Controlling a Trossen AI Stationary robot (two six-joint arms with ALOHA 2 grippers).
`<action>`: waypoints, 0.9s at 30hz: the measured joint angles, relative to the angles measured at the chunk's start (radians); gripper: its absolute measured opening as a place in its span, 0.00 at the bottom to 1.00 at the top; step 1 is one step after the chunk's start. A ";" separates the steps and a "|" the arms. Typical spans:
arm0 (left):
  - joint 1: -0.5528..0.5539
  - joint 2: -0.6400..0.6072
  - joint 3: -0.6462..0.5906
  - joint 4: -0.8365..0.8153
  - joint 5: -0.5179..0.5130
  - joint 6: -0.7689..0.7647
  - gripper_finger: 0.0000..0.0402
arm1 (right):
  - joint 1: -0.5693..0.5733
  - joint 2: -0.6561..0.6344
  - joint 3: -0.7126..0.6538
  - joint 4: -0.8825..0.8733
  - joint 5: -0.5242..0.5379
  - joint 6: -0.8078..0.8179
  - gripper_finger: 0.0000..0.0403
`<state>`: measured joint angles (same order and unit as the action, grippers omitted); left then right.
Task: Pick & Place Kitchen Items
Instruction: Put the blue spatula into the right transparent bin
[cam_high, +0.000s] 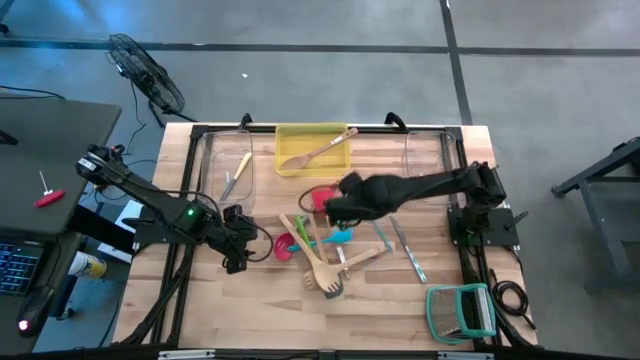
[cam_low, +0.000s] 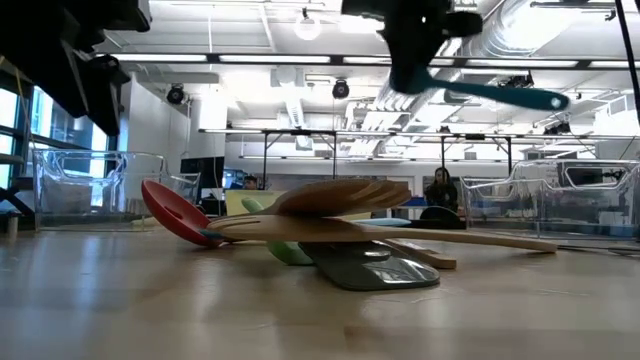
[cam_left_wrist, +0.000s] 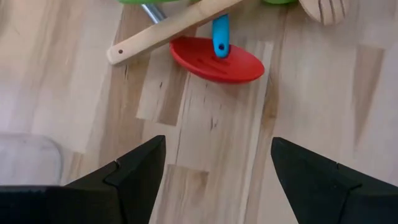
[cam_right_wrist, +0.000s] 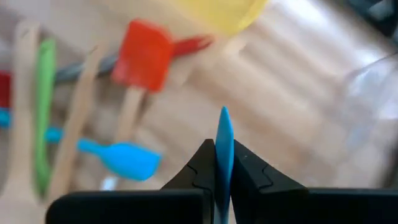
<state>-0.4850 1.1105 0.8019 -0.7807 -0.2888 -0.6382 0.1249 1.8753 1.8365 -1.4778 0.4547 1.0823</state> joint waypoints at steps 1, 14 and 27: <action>0.000 0.000 -0.007 0.006 0.003 -0.003 0.71 | -0.012 -0.003 0.023 -0.034 0.025 -0.017 0.03; 0.000 0.000 -0.090 0.125 -0.016 -0.098 0.71 | -0.234 -0.171 0.074 -0.093 0.168 -0.267 0.03; 0.000 0.000 -0.093 0.154 -0.019 -0.096 0.71 | -0.550 -0.253 -0.048 -0.071 0.090 -0.436 0.03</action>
<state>-0.4847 1.1107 0.7086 -0.6262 -0.3077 -0.7343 -0.4246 1.6226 1.7890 -1.5492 0.5451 0.6458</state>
